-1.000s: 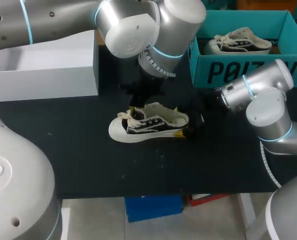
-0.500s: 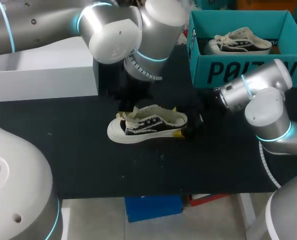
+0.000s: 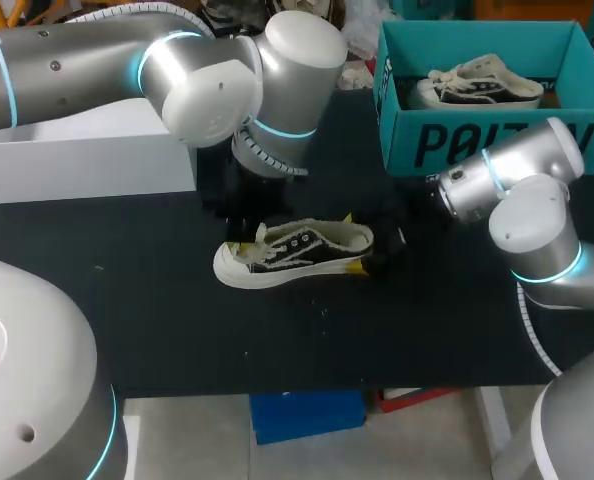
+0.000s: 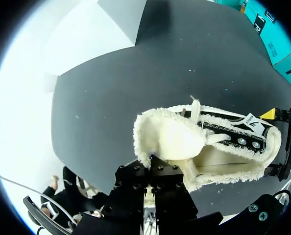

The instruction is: Take the shoe out of the shoebox, open the shoe tongue, remove and reinsert the insole, then place the shoe into the shoebox

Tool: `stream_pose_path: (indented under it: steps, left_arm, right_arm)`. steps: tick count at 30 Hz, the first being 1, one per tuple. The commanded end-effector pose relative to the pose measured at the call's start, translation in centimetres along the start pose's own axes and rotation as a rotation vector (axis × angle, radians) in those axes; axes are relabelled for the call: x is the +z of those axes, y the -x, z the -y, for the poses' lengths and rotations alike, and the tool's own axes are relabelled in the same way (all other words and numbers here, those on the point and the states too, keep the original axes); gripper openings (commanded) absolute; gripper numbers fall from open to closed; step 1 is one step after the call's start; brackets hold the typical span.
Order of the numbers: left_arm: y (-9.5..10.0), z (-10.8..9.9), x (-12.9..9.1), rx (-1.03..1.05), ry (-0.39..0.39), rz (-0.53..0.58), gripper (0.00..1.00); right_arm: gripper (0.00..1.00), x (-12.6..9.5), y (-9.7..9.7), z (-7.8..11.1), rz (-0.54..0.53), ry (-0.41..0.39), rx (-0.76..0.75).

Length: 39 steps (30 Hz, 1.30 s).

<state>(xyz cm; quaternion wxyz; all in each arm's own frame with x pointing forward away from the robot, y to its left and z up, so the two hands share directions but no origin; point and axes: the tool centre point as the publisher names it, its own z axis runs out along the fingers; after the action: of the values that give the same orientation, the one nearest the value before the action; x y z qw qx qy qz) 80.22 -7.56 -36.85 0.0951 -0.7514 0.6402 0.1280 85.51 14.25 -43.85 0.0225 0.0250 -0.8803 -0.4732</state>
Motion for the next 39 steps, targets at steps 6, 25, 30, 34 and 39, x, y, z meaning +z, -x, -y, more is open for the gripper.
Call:
stream_pose_path:
  steps: [6,25,30,34,39]
  left_arm:
    - [0.6,0.2,1.5,0.007,0.001,0.004,0.90]
    - [0.6,0.8,-5.6,0.254,-0.165,-0.103,1.00]
    - [-0.3,1.5,-8.5,0.452,-0.201,-0.177,1.00]
    - [-2.0,2.2,-10.3,0.703,-0.187,-0.215,1.00]
    - [-4.8,1.4,-11.2,1.180,-0.086,-0.236,0.31]
  right_arm:
    - [0.00,0.0,0.2,0.6,0.002,-0.003,0.003]
    - [0.00,0.0,0.2,0.6,0.002,-0.003,0.003]
    - [0.00,0.0,0.2,0.6,0.002,-0.003,0.003]
    - [0.00,0.0,0.2,0.6,0.002,-0.003,0.003]
    - [0.00,0.0,0.2,0.6,0.002,-0.003,0.003]
